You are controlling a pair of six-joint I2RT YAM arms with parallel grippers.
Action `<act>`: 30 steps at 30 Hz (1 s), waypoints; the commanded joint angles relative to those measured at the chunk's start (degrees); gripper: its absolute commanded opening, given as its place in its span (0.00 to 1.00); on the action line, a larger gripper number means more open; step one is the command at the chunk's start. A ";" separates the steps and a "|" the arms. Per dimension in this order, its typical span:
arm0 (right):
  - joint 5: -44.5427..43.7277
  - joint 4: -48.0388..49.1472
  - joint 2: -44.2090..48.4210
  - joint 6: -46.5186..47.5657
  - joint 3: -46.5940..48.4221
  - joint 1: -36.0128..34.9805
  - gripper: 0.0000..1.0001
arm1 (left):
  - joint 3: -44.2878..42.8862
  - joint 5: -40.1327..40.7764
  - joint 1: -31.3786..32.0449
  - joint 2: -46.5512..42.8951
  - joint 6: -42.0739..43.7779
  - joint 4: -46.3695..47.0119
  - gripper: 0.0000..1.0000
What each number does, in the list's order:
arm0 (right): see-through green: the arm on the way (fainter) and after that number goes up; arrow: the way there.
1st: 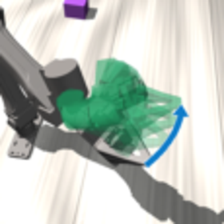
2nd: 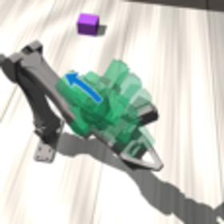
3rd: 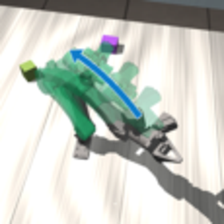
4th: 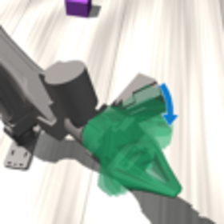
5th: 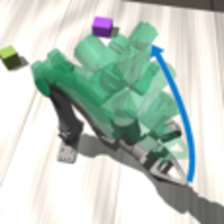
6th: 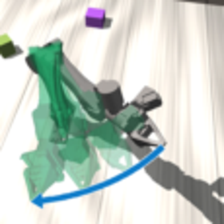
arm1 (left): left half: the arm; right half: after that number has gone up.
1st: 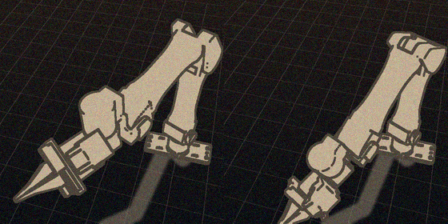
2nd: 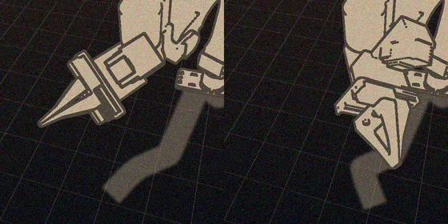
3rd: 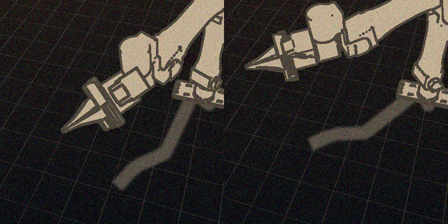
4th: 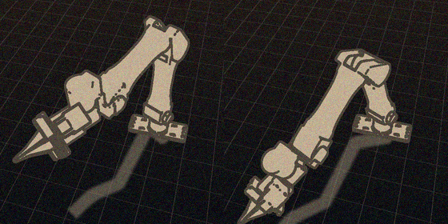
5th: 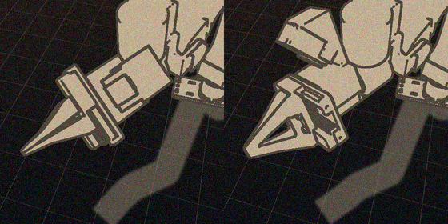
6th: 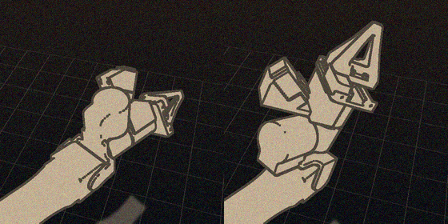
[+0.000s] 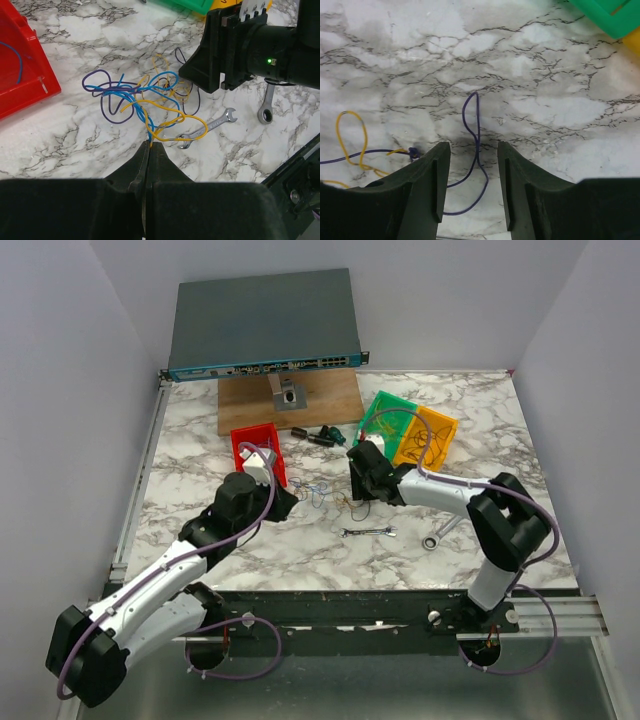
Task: Untangle the cables
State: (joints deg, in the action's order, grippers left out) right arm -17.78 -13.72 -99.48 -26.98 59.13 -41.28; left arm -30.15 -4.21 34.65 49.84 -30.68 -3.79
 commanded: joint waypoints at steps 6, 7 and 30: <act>-2.69 1.94 0.07 -0.91 -1.47 -0.46 0.08 | 0.10 2.45 0.39 -1.85 0.09 -1.69 0.00; -2.65 2.49 1.53 -0.73 -1.98 -0.41 0.01 | 0.03 2.58 0.41 -1.94 0.09 -1.97 0.00; 5.39 5.14 21.43 1.35 -10.26 -0.47 0.01 | -15.19 -7.76 1.88 22.22 -4.03 1.70 0.75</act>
State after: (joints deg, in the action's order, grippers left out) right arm -13.58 -9.85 -80.38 -25.50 49.67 -41.32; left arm -42.44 -6.79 35.94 65.98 -31.44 -4.69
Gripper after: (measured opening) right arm 0.034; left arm 0.736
